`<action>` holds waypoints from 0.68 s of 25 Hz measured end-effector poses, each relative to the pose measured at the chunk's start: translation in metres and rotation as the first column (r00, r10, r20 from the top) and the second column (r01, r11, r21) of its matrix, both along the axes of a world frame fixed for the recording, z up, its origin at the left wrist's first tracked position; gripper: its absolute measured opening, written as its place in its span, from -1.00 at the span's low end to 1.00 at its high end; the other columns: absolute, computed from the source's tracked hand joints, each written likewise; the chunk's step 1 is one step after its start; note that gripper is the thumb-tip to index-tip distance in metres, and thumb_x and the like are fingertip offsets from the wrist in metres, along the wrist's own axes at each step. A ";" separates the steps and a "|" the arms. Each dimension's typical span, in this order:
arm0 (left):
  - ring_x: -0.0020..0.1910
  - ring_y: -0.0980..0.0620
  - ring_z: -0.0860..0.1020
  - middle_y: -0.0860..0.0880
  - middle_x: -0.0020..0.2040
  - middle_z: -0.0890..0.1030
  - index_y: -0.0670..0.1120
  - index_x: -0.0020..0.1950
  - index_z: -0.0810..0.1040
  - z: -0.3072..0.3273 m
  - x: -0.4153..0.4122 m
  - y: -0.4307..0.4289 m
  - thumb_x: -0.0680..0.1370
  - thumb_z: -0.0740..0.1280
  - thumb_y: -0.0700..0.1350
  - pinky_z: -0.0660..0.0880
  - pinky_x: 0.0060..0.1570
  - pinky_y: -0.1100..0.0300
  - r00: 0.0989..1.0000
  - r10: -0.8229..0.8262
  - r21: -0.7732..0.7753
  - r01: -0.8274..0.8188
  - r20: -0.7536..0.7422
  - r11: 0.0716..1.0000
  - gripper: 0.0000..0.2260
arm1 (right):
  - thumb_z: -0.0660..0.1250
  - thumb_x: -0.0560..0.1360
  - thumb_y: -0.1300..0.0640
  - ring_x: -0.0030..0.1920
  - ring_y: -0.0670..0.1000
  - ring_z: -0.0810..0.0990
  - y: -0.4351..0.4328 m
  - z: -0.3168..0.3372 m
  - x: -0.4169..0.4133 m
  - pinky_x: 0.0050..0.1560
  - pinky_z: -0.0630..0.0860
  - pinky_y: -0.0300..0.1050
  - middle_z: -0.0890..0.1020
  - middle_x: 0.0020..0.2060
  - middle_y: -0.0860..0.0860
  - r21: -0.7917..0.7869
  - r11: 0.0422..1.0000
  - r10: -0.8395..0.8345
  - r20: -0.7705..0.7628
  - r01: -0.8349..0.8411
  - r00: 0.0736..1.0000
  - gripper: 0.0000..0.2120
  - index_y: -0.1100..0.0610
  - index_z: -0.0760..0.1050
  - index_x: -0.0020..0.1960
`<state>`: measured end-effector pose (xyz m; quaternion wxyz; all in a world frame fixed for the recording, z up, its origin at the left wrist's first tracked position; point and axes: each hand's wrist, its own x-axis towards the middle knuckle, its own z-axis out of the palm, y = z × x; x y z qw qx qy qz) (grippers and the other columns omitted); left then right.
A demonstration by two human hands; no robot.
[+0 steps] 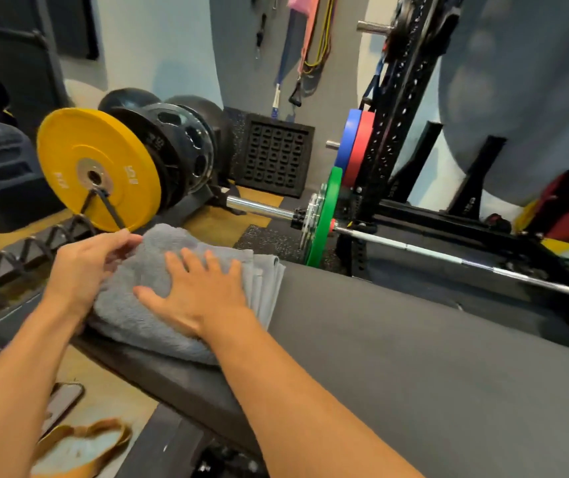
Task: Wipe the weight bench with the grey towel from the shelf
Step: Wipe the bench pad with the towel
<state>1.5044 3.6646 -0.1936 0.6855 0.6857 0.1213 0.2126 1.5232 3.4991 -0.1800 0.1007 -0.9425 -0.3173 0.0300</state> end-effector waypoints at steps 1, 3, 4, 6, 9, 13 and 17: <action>0.07 -0.11 0.61 -0.20 0.08 0.67 -0.08 -0.07 0.70 0.003 -0.001 -0.002 0.39 0.37 0.10 0.46 0.19 -0.07 0.999 -0.027 -0.013 0.026 -0.045 1.000 -0.70 | -0.06 0.51 -0.43 0.58 0.21 -0.08 -0.013 -0.002 -0.014 0.41 -0.20 0.48 0.02 0.61 0.04 0.012 1.000 0.000 -0.017 0.000 1.000 -0.20 0.01 -0.01 0.59; 0.05 -0.09 0.60 -0.19 0.08 0.67 -0.01 -0.15 0.72 0.010 -0.002 -0.016 0.36 0.38 0.16 0.45 0.15 -0.04 0.996 -0.019 0.062 0.024 -0.083 0.998 -0.71 | -0.05 0.49 -0.46 0.58 0.19 -0.10 -0.045 -0.001 -0.040 0.41 -0.26 0.46 0.01 0.61 0.02 0.036 0.999 -0.022 -0.032 0.023 0.999 -0.19 -0.02 -0.02 0.59; 0.06 -0.07 0.61 -0.15 0.03 0.69 0.03 -0.18 0.73 0.013 -0.004 -0.029 0.35 0.37 0.17 0.46 0.14 -0.05 0.996 -0.006 0.149 0.019 -0.087 0.989 -0.74 | -0.06 0.49 -0.47 0.58 0.17 -0.11 -0.060 -0.001 -0.049 0.42 -0.27 0.44 0.00 0.61 0.00 0.038 0.998 -0.040 -0.037 0.041 0.999 -0.18 -0.04 -0.03 0.59; 0.06 -0.03 0.61 -0.05 -0.05 0.71 0.08 -0.21 0.71 0.020 -0.011 -0.060 0.39 0.36 0.14 0.47 0.16 -0.04 0.997 -0.020 0.304 0.044 -0.080 0.952 -0.80 | -0.08 0.48 -0.48 0.59 0.14 -0.10 -0.080 -0.001 -0.061 0.45 -0.26 0.40 0.00 0.61 -0.02 0.024 0.997 -0.066 -0.030 0.066 0.997 -0.18 -0.05 -0.05 0.59; 0.05 0.05 0.62 0.04 -0.08 0.71 0.11 -0.19 0.69 0.026 -0.018 -0.106 0.34 0.32 0.18 0.48 0.18 -0.01 0.992 -0.109 0.363 0.125 -0.065 0.923 -0.78 | -0.10 0.48 -0.48 0.59 0.10 -0.07 -0.105 0.004 -0.072 0.47 -0.21 0.35 0.03 0.61 -0.04 0.021 0.994 -0.104 -0.013 0.104 0.994 -0.20 -0.08 -0.02 0.59; 0.03 0.08 0.62 0.10 -0.08 0.71 0.12 -0.16 0.69 0.024 -0.025 -0.154 0.36 0.32 0.15 0.49 0.14 0.05 0.976 -0.206 0.328 0.216 -0.067 0.920 -0.79 | -0.09 0.46 -0.50 0.59 0.04 -0.05 -0.156 0.008 -0.086 0.50 -0.18 0.28 0.05 0.60 -0.09 0.018 0.986 -0.166 -0.028 0.167 0.986 -0.21 -0.14 0.00 0.58; 0.02 0.15 0.60 0.10 -0.03 0.69 0.05 -0.02 0.69 0.025 -0.029 -0.237 0.39 0.31 0.12 0.46 0.05 0.15 0.939 -0.335 0.339 0.343 -0.082 0.876 -0.72 | -0.08 0.46 -0.50 0.58 0.00 -0.04 -0.242 0.011 -0.103 0.51 -0.17 0.23 0.06 0.60 -0.12 0.010 0.958 -0.286 -0.008 0.286 0.958 -0.23 -0.18 0.00 0.57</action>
